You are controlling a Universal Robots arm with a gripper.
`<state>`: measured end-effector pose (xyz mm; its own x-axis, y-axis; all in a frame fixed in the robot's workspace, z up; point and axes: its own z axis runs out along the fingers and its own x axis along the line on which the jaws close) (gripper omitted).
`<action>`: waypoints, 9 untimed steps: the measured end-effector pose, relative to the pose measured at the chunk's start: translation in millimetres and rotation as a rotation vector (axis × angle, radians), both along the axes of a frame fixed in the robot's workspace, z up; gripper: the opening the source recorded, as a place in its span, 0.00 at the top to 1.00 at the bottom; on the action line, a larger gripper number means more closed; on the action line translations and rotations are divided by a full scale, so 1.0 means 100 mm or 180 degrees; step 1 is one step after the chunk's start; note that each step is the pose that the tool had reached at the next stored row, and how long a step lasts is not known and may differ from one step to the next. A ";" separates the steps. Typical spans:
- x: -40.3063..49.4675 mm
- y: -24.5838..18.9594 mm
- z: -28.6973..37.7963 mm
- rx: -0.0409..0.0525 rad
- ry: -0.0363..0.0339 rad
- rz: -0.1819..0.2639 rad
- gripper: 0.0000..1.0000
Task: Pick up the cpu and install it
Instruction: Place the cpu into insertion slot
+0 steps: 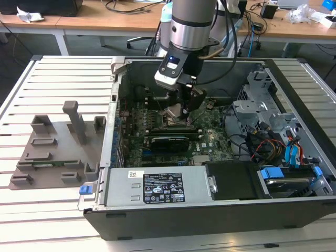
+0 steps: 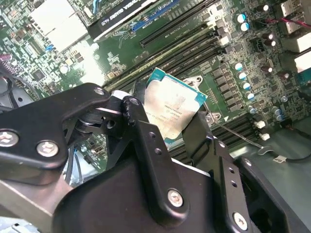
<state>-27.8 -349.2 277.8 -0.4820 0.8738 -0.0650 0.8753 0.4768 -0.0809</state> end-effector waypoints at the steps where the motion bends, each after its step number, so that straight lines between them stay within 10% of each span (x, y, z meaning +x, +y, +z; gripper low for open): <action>1: 0.000 0.000 0.000 -0.0005 0.0000 -0.0034 0.45; 9: 0.000 0.000 -0.004 -0.0033 0.0000 -0.0221 0.45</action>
<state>-27.8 -349.2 277.4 -0.4203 0.9044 -0.0744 0.9062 0.4141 -0.0856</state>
